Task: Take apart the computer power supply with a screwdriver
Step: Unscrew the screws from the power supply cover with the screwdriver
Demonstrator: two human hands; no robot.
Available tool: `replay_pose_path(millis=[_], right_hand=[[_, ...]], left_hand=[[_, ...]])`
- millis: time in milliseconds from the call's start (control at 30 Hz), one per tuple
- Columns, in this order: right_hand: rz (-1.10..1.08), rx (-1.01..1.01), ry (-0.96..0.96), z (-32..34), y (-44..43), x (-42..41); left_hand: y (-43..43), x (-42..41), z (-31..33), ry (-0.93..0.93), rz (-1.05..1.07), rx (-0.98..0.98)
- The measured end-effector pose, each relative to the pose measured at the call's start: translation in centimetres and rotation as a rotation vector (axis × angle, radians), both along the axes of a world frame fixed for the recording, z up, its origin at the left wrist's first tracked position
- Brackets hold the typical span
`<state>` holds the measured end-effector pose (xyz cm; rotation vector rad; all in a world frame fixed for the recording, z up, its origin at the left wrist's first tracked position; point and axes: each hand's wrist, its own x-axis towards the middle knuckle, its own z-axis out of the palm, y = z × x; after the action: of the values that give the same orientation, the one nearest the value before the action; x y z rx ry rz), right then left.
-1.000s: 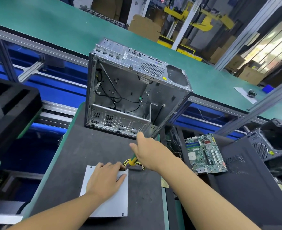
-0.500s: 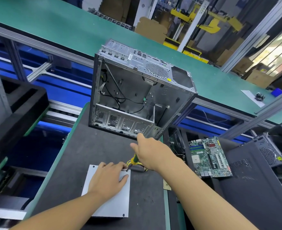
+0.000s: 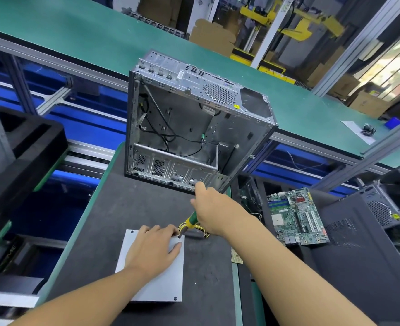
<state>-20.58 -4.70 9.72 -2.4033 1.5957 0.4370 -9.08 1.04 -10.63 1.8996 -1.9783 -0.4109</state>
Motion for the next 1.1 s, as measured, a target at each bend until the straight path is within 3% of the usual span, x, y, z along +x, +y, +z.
replay_pose_path(millis=[167, 300, 433, 633, 767, 867, 1100], right_hand=[[0.03, 0.256, -0.111, 0.9, -0.3, 0.0], [-0.121, 0.123, -0.082, 0.2, 0.1, -0.1], [-0.041, -0.05, -0.039, -0.4, 0.3, -0.2], [-0.042, 0.249, -0.1, 0.6, -0.4, -0.3], [-0.108, 0.081, -0.08, -0.2, 0.6, -0.2], [-0.04, 0.0, -0.084, -0.6, 0.6, -0.3], [-0.051, 0.2, -0.158, 0.0, -0.1, -0.5]], left_hand=[[0.0, 0.0, -0.2, -0.029, -0.001, 0.017], [-0.1, 0.0, -0.1, -0.028, 0.0, 0.014], [0.0, 0.0, -0.1, -0.028, -0.003, 0.01], [-0.2, -0.1, 0.0, -0.029, -0.002, 0.017], [-0.2, -0.1, 0.0, -0.032, 0.003, 0.012], [-0.1, 0.0, -0.1, -0.021, -0.001, 0.014], [-0.1, 0.1, -0.1, -0.015, -0.009, 0.018]])
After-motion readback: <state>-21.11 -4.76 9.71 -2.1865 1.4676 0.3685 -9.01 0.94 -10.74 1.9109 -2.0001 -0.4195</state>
